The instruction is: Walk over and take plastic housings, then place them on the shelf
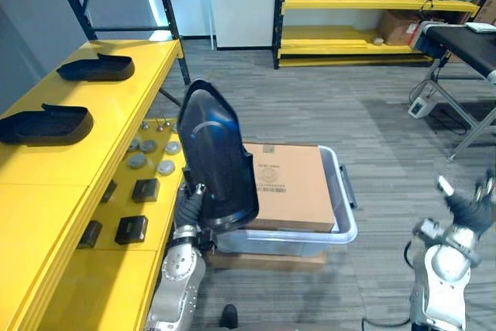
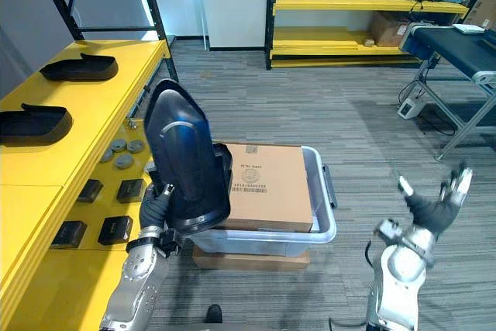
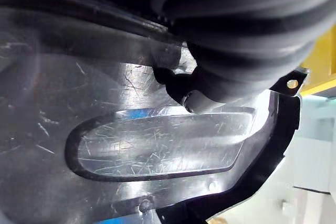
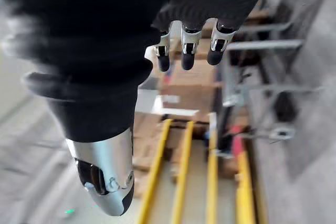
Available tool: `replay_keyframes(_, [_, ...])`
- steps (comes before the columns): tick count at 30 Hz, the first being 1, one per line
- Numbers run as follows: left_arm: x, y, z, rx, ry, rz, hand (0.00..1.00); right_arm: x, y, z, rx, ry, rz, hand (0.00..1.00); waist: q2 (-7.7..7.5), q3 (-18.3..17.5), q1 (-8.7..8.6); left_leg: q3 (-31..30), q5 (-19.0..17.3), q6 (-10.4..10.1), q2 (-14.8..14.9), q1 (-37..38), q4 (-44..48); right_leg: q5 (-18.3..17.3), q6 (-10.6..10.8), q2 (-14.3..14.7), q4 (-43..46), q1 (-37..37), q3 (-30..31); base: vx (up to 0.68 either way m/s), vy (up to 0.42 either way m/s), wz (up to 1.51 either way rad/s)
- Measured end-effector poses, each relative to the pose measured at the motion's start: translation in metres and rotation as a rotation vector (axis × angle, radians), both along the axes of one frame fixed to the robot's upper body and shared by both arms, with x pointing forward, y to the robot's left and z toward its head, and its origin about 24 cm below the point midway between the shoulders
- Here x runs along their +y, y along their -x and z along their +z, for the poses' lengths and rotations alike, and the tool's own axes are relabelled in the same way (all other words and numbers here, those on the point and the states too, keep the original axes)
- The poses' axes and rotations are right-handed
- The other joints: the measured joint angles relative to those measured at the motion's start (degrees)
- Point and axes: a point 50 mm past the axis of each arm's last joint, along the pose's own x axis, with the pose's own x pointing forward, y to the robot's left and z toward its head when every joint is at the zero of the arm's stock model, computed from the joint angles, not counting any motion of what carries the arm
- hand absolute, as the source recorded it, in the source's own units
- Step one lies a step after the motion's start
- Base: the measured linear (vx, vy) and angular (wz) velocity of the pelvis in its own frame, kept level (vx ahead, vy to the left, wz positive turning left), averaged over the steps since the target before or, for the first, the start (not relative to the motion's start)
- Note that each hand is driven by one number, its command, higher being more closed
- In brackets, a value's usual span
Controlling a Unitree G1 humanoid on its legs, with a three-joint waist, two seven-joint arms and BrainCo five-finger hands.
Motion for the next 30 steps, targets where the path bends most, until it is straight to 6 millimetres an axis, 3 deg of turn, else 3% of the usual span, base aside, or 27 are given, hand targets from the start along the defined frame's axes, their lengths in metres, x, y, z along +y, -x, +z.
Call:
replay_keyframes(2, [0.000,0.004,-0.001,0.003,0.007,0.007,1.00,0.007,0.015,-0.022,0.058,-0.095,-0.019,0.00,0.08,0.0,0.20,0.1,0.0,0.0,0.1,0.0,0.0,0.0,0.0,0.0,0.1,0.0,0.0,0.00,0.000,0.00])
replay_keyframes(4, [0.000,0.010,-0.003,0.017,0.027,0.022,1.00,0.023,0.037,-0.056,0.154,-0.252,-0.033,0.00,0.06,0.0,0.35,0.5,-0.1,0.1,0.2,0.2,0.0,0.0,0.0,0.0,0.1,0.5,-0.4,0.00,0.000,0.06])
replay_keyframes(7, [0.002,0.017,-0.008,0.037,0.042,0.039,1.00,0.047,0.056,-0.086,0.273,-0.388,-0.023,0.00,0.26,0.3,0.60,0.2,-0.9,0.0,0.2,0.7,0.0,-0.3,0.2,-0.1,0.4,1.3,-1.3,-0.01,-0.004,0.09])
replay_keyframes(11, [0.002,0.021,-0.004,0.017,0.072,0.057,1.00,0.079,0.063,-0.106,0.390,-0.500,0.097,0.00,0.22,2.3,1.48,-1.0,-1.0,0.1,-0.1,-1.4,0.9,-2.7,0.3,-0.7,4.5,0.7,-5.0,-0.06,-0.013,0.47])
replay_keyframes(14, [0.000,0.019,0.013,-0.066,0.089,0.068,1.00,0.090,0.056,-0.110,0.416,-0.513,0.169,0.00,1.02,4.2,2.53,-5.8,-2.1,0.4,-1.6,-9.4,7.6,-5.7,-0.3,-1.4,9.7,-1.5,-14.0,-0.08,-0.036,1.47])
replay_keyframes(15, [0.000,0.018,0.015,-0.080,0.090,0.067,1.00,0.092,0.054,-0.110,0.419,-0.514,0.175,0.00,0.85,4.6,2.69,-5.3,-3.9,1.6,-1.7,-10.1,8.3,-5.8,-0.5,-1.9,9.8,-1.2,-16.7,-0.06,-0.005,1.96])
replay_keyframes(16, [-0.001,0.014,0.019,-0.100,0.087,0.062,1.00,0.095,0.052,-0.112,0.428,-0.521,0.186,0.00,-0.82,5.7,3.36,-0.5,-6.3,4.7,-1.6,-12.7,13.1,-6.1,-0.9,-4.3,9.8,-0.9,-20.9,0.00,0.013,1.91])
replay_keyframes(18, [-0.002,0.013,0.021,-0.118,0.099,0.077,1.00,0.089,0.049,-0.111,0.431,-0.500,0.184,0.00,-0.15,6.0,3.88,11.5,-9.1,8.6,1.4,-14.9,22.4,-7.1,-0.4,-5.7,11.4,0.6,-26.9,0.05,0.009,1.87])
replay_keyframes(19, [-0.002,0.012,0.021,-0.123,0.098,0.080,1.00,0.087,0.047,-0.110,0.436,-0.482,0.201,0.00,0.83,6.1,3.52,17.8,-11.4,8.6,3.1,-13.8,22.7,-8.2,0.4,-6.2,13.4,2.4,-31.0,0.07,0.022,1.53])
replay_keyframes(21, [-0.004,0.012,0.022,-0.132,0.103,0.076,1.00,0.087,0.044,-0.110,0.444,-0.470,0.224,0.00,-0.18,6.6,3.60,26.4,-13.0,9.8,4.1,-11.1,21.9,-8.5,0.7,-8.8,14.6,4.7,-34.9,0.14,0.050,1.56])
replay_keyframes(22, [-0.005,0.011,0.024,-0.144,0.104,0.072,1.00,0.087,0.042,-0.111,0.450,-0.472,0.229,0.00,0.50,6.2,3.51,29.4,-13.6,8.7,4.2,-10.1,21.9,-8.7,0.9,-9.6,14.1,6.0,-36.7,0.18,0.060,1.34])
replay_keyframes(26, [-0.006,0.012,0.016,-0.124,0.106,0.066,1.00,0.091,0.023,-0.113,0.454,-0.489,0.271,0.00,0.04,6.1,3.80,27.8,-14.2,8.4,-0.3,-10.2,20.8,-9.2,1.9,-10.9,10.5,8.3,-37.7,0.12,0.141,0.63])
replay_keyframes(28, [-0.006,0.012,0.009,-0.090,0.099,0.054,1.00,0.096,0.019,-0.114,0.470,-0.487,0.300,0.00,-0.32,6.2,3.74,27.7,-16.9,8.8,-1.4,-10.1,23.2,-9.0,1.6,-13.1,13.1,8.7,-37.5,0.12,0.135,0.05])
replay_keyframes(30, [-0.009,0.012,0.006,-0.076,0.100,0.040,1.00,0.095,0.023,-0.116,0.490,-0.492,0.298,0.00,-0.18,6.1,3.22,26.6,-18.4,9.4,-2.3,-9.1,23.9,-8.1,-4.1,-16.0,22.4,6.0,-33.5,0.13,0.126,0.26])
